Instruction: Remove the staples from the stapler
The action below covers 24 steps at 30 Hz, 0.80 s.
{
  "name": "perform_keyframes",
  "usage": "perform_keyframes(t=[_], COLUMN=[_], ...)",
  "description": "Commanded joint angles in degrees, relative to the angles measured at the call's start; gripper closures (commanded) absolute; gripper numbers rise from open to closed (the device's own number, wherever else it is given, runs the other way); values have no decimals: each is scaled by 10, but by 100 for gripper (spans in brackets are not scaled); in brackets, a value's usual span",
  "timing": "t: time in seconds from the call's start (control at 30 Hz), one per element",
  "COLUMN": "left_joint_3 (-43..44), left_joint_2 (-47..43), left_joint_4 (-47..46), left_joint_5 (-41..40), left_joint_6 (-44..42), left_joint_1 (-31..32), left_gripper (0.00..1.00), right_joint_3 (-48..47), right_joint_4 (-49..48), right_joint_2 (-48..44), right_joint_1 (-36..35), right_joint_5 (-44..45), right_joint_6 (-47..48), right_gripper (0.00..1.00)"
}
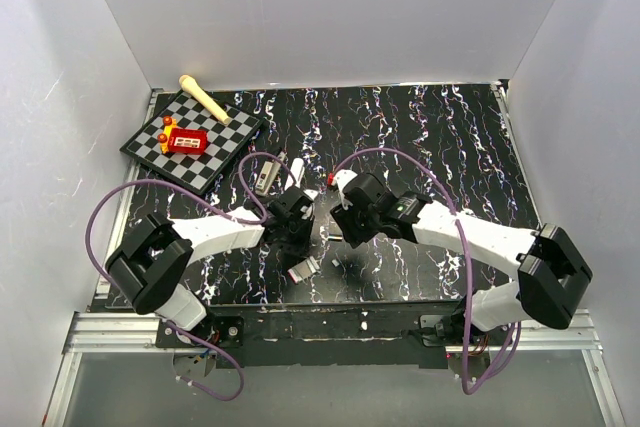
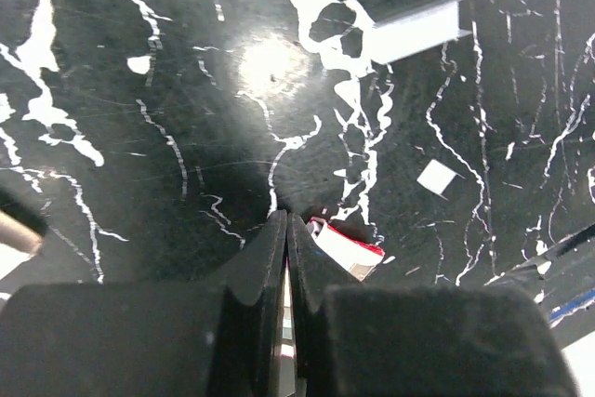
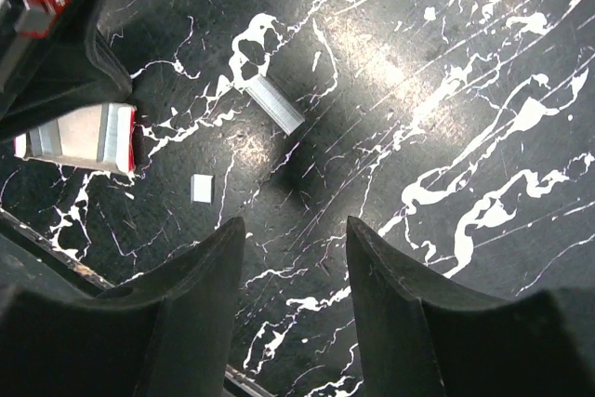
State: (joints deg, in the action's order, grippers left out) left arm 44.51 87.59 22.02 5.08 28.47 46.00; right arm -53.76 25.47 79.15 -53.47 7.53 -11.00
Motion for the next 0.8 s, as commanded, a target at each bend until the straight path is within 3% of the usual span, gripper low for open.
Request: perform_keyframes(t=[0.0, 0.13, 0.33, 0.37, 0.77], left_joint_3=[0, -7, 2, 6, 42], left_joint_2=[4, -22, -135, -153, -353], left_joint_4=[-20, -20, 53, 69, 138], left_joint_5=[27, 25, -66, -79, -124], left_joint_6=[-16, -20, 6, 15, 51], left_joint_1=[15, 16, 16, 16, 5], left_gripper=[100, 100, 98, 96, 57], right_joint_3=[9, 17, 38, 36, -23], right_joint_4=[-46, -78, -140, -141, -94], right_joint_2=[13, 24, 39, 42, 115], right_joint_1=[3, 3, 4, 4, 13], right_joint_5=[-15, -20, -44, -51, -106], right_joint_6=[49, 81, 127, 135, 220], right_gripper=[44, 43, 39, 27, 26])
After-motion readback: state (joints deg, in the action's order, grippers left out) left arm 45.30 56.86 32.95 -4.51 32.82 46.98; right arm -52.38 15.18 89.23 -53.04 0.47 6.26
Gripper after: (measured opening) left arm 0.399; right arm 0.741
